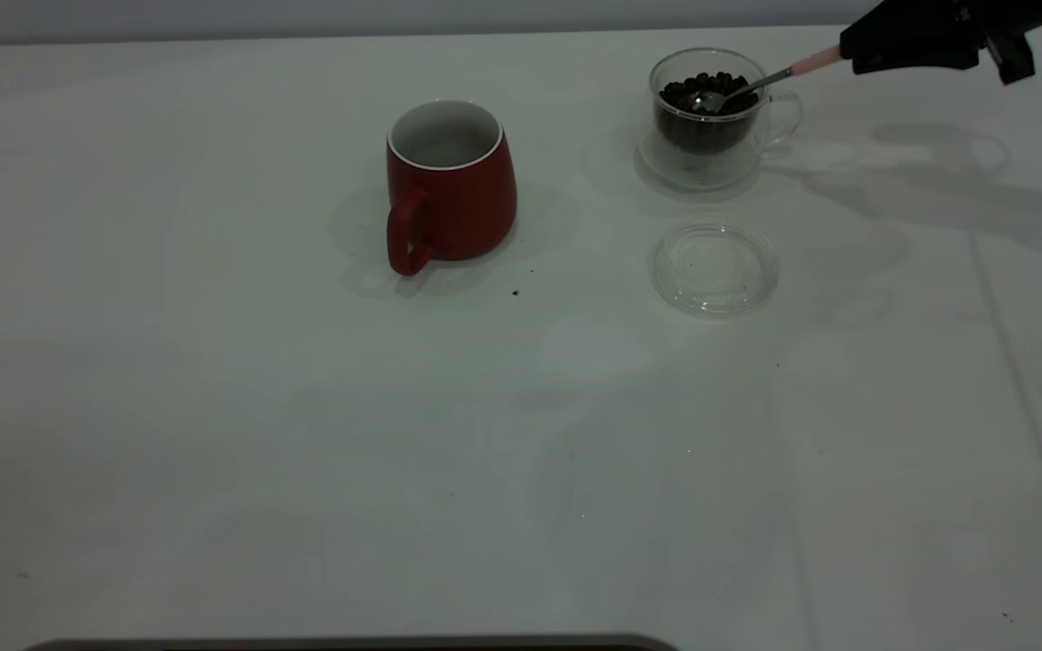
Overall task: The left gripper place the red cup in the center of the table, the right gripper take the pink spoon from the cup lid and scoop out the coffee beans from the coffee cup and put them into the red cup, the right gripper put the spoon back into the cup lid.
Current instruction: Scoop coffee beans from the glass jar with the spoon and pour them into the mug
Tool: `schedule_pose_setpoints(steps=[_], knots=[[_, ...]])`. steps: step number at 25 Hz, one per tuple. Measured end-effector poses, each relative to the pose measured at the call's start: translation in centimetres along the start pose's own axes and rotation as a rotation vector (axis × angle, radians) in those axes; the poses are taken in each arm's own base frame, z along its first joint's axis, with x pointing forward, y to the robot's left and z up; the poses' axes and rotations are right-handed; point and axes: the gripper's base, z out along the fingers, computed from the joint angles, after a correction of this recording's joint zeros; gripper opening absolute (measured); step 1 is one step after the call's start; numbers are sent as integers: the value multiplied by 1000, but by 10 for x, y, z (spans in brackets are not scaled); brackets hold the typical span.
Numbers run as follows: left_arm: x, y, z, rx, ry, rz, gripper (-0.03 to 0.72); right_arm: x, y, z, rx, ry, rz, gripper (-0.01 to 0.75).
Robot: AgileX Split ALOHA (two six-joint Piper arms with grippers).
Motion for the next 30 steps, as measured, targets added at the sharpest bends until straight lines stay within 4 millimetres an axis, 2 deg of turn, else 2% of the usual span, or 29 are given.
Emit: schedule_pose_setpoints(steps=[6, 16, 23, 30], knots=[[0, 0, 0, 0, 0, 0, 529, 5, -4, 5, -59, 23, 92, 113], [0, 0, 0, 0, 0, 0, 529, 3, -18, -13, -106, -2, 178, 113], [0, 0, 0, 0, 0, -2, 529, 1, -19, -17, -152, -11, 236, 113], [0, 0, 0, 0, 0, -2, 529, 8, -37, -14, -238, -25, 338, 113]])
